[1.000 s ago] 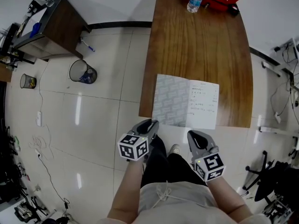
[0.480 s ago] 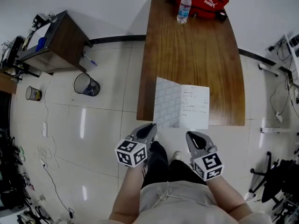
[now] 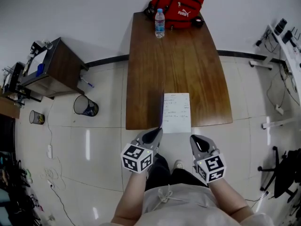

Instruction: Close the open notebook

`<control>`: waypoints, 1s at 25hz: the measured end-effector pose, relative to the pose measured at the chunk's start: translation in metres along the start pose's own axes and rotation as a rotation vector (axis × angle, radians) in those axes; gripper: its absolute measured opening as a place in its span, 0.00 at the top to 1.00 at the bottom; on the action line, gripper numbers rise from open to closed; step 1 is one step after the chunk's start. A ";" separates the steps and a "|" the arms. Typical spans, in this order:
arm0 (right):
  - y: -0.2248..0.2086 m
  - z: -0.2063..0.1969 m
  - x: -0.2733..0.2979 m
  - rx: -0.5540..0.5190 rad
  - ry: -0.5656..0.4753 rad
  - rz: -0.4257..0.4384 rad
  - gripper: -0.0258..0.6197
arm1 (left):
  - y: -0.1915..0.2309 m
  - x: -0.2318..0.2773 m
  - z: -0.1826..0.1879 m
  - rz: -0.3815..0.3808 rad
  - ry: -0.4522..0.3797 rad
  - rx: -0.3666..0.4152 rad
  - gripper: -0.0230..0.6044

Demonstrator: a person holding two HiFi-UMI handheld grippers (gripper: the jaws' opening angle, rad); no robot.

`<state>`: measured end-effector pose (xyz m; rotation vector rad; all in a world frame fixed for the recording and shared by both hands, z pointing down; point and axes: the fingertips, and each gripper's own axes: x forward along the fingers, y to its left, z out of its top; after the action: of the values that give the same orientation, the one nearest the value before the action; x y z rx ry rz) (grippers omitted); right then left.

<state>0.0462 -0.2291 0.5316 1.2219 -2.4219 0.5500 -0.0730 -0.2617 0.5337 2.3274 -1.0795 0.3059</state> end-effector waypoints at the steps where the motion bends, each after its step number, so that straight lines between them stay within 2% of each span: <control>1: -0.006 -0.002 -0.006 0.008 -0.003 -0.013 0.95 | -0.008 0.007 -0.001 -0.010 0.005 0.007 0.94; 6: -0.037 -0.019 -0.033 0.053 -0.008 -0.069 0.95 | -0.040 0.046 -0.011 -0.049 0.031 0.017 0.93; 10: -0.060 -0.035 -0.049 0.103 0.001 -0.115 0.95 | -0.059 0.089 -0.039 -0.069 0.089 0.030 0.93; 14: -0.079 -0.045 -0.055 0.141 0.005 -0.140 0.95 | -0.064 0.125 -0.068 -0.068 0.145 0.034 0.92; 20: -0.098 -0.057 -0.055 0.170 0.014 -0.159 0.95 | -0.064 0.156 -0.089 -0.053 0.188 0.046 0.91; 22: -0.101 -0.061 -0.056 0.175 0.010 -0.163 0.95 | -0.066 0.163 -0.100 -0.053 0.212 0.053 0.86; 25: -0.105 -0.066 -0.059 0.175 0.008 -0.164 0.95 | -0.074 0.166 -0.103 -0.066 0.213 0.066 0.71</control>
<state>0.1746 -0.2143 0.5777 1.4711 -2.2791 0.7269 0.0941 -0.2696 0.6589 2.3206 -0.8997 0.5576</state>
